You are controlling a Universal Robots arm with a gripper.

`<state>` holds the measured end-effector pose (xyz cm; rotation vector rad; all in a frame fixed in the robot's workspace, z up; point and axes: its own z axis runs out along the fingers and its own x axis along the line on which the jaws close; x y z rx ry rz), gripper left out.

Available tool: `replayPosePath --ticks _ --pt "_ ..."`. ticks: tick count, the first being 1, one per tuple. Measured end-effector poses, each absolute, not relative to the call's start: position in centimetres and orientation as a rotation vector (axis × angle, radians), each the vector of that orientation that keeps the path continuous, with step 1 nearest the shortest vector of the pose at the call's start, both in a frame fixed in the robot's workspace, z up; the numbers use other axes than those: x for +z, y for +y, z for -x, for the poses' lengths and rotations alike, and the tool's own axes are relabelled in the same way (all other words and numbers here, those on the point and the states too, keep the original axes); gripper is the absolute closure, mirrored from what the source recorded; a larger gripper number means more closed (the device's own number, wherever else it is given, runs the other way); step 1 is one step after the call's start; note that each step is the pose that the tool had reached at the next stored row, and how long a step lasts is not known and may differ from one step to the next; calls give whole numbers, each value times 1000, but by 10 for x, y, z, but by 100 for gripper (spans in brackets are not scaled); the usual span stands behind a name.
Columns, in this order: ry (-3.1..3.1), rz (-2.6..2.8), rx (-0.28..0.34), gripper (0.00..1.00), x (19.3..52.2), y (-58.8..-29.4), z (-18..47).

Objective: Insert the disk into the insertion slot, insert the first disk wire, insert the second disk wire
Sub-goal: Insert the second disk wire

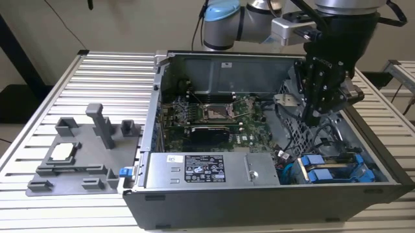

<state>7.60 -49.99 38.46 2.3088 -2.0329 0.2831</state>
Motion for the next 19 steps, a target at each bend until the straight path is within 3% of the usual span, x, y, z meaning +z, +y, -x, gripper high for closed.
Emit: replayPosePath --ticks 19 --pt "-2012 -2294 230 84 381 -548 -104"
